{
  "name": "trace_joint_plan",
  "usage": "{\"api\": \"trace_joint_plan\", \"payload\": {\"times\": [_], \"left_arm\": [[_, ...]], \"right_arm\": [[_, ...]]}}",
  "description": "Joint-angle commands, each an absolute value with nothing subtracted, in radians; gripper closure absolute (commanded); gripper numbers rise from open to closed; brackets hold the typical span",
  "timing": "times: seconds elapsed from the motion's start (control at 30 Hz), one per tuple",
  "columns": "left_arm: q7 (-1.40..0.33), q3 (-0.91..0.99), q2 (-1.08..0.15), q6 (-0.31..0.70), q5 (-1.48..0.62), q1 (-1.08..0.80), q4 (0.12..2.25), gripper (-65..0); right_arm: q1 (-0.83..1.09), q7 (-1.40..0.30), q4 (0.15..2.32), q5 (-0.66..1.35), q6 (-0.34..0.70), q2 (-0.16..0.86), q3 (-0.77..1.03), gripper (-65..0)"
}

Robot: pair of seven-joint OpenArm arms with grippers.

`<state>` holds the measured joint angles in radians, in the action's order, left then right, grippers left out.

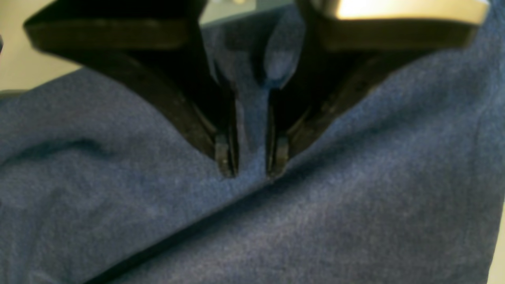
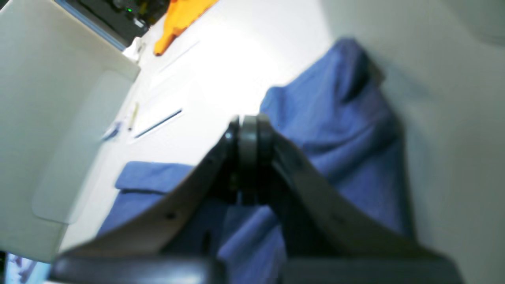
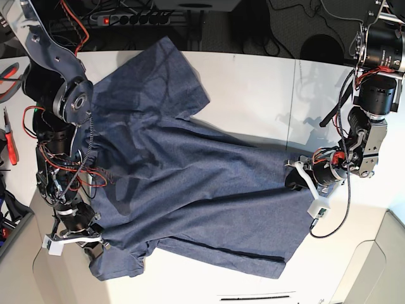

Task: Layout the t-shirt on the table in an organized manner, then fold the t-shirt properly
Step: 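Grasp the sleeve with the right gripper and pull it outward, then grasp the shirt shoulder with the right gripper and stretch it from the left gripper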

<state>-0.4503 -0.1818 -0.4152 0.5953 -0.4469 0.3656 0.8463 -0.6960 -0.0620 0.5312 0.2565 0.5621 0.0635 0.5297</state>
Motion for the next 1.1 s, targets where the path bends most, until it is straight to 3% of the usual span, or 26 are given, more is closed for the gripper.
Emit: {"api": "trace_joint_plan", "payload": {"times": [0.0, 0.17, 0.37, 0.8, 1.07], "left_arm": [[-0.429, -0.176, -0.427, 0.596, -0.460, 0.393, 0.861, -15.7], [-0.415, -0.175, -0.427, 0.596, -0.460, 0.393, 0.861, -15.7], [-0.383, -0.175, -0.426, 0.596, -0.460, 0.393, 0.861, -15.7], [-0.271, -0.175, -0.427, 0.596, -0.459, 0.393, 0.861, -15.7], [-0.258, -0.175, -0.427, 0.596, -0.452, 0.393, 0.861, -15.7]], "right_arm": [[-0.727, -0.068, 0.548, 0.300, 0.585, 0.068, 0.528, 0.0], [-0.699, -0.218, 0.550, 0.439, 0.595, 0.060, 0.528, 0.0], [-0.634, -0.292, 0.660, 0.436, 0.608, 0.018, 0.522, 0.0], [-0.307, -0.292, 1.284, 0.140, 0.598, 0.000, 0.293, 0.0], [-0.107, -0.289, 1.481, 0.031, 0.598, 0.000, 0.205, 0.0]]}}
